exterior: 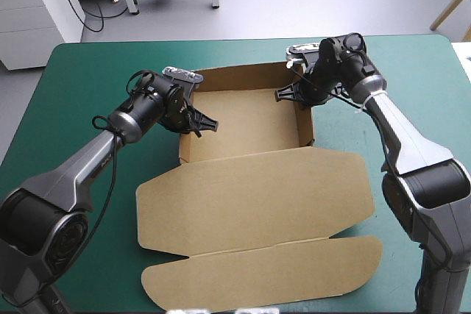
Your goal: Fold the box
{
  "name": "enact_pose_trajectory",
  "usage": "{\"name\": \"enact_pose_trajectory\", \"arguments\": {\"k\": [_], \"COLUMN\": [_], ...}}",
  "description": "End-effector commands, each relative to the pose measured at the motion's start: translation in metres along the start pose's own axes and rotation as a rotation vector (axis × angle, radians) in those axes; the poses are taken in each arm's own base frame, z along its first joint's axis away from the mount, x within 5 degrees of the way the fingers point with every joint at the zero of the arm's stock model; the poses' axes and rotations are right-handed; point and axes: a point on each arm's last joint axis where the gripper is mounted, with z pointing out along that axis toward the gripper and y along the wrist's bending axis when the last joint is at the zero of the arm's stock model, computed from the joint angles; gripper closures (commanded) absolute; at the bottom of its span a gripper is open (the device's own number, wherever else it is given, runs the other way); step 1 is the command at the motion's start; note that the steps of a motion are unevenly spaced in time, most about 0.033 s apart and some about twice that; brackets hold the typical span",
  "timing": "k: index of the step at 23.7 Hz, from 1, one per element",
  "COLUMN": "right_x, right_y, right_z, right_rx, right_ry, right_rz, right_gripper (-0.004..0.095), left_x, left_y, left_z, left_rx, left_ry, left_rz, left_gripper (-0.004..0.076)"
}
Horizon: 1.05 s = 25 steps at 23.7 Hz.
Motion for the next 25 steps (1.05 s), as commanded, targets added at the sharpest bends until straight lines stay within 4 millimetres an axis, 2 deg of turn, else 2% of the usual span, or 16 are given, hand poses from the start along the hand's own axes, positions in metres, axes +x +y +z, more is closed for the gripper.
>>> {"name": "enact_pose_trajectory", "arguments": {"k": [1, 5, 7, 8, 10, 11, 12, 13, 15, 17, 20, 25], "right_x": [-0.003, -0.004, -0.004, -0.004, -0.004, -0.004, -0.004, -0.004, -0.004, -0.004, -0.004, -0.003], "right_y": [0.010, 0.010, 0.010, 0.010, 0.010, 0.010, 0.010, 0.011, 0.011, 0.011, 0.011, 0.012], "right_z": [-0.028, -0.014, -0.006, -0.004, -0.004, -0.004, -0.004, -0.004, -0.004, -0.004, -0.007, -0.022], "right_rx": [-0.054, -0.065, -0.077, -0.078, -0.078, -0.078, -0.081, -0.089, -0.092, -0.092, -0.087, -0.080], "right_ry": [-0.072, -0.042, -0.026, -0.022, -0.022, -0.022, -0.022, -0.022, -0.022, -0.022, -0.027, -0.062], "right_rz": [-0.046, -0.038, -0.042, -0.041, -0.041, -0.044, -0.048, -0.051, -0.049, -0.049, -0.056, -0.079], "right_gripper": [0.0922, 0.0910, 0.0814, 0.0739, 0.0525, 0.0360, 0.0304, 0.0221, 0.0180, 0.0182, 0.0182, 0.0182], "left_x": [-0.011, -0.012, -0.013, -0.013, -0.014, -0.014, -0.014, -0.014, -0.013, -0.012, -0.011, -0.012], "left_y": [-0.005, -0.008, -0.010, -0.010, -0.007, -0.005, -0.003, -0.001, 0.001, 0.003, 0.003, 0.006], "left_z": [-0.018, -0.005, 0.000, 0.000, 0.001, 0.001, 0.001, 0.002, 0.002, 0.002, 0.001, -0.014], "left_rx": [0.014, 0.026, 0.037, 0.037, 0.038, 0.039, 0.040, 0.039, 0.034, 0.025, 0.025, 0.019], "left_ry": [-0.112, -0.094, -0.099, -0.098, -0.098, -0.095, -0.094, -0.086, -0.073, -0.065, -0.054, -0.089], "left_rz": [0.091, 0.095, 0.092, 0.093, 0.087, 0.081, 0.074, 0.069, 0.051, 0.047, 0.046, 0.048], "left_gripper": [0.0728, 0.0725, 0.0703, 0.0671, 0.0559, 0.0450, 0.0406, 0.0327, 0.0262, 0.0230, 0.0230, 0.0230]}}
